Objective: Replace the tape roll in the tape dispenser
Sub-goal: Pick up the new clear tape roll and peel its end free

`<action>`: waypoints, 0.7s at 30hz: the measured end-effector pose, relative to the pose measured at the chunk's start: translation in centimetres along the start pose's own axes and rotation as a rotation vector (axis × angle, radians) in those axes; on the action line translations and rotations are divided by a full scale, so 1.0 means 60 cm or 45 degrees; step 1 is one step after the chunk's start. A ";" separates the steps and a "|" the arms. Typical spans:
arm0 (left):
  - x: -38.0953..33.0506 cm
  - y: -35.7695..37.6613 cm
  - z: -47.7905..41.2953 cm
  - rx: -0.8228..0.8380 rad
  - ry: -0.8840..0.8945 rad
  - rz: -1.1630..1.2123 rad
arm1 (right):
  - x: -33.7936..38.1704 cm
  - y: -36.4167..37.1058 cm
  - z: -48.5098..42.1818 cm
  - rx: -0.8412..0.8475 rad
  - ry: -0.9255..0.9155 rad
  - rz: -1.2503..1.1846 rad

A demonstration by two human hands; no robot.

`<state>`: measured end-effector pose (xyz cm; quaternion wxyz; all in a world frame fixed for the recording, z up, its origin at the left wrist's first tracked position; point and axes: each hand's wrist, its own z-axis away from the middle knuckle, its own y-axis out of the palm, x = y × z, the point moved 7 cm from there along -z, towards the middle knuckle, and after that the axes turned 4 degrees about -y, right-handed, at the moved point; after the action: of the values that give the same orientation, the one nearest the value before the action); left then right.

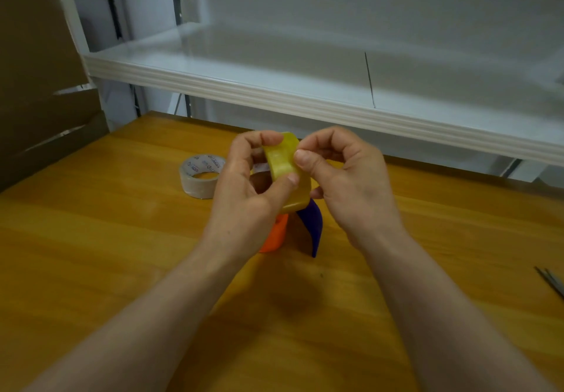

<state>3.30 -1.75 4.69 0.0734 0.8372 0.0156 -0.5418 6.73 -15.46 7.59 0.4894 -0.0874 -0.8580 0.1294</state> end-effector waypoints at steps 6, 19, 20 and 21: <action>0.005 -0.003 -0.004 -0.017 -0.062 0.068 | 0.008 0.009 -0.005 0.040 -0.089 0.125; -0.004 -0.023 -0.010 -0.027 -0.063 -0.013 | 0.020 0.008 -0.008 0.155 -0.142 0.139; -0.004 -0.022 -0.010 -0.024 -0.057 -0.023 | 0.020 0.008 -0.007 0.153 -0.145 0.150; -0.003 -0.021 -0.010 -0.022 -0.055 -0.037 | 0.019 0.009 -0.007 0.152 -0.152 0.171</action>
<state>3.65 -0.39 4.97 0.0731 0.8244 0.0308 -0.5605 6.53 -14.56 8.58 0.4318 -0.1076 -0.8686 0.2178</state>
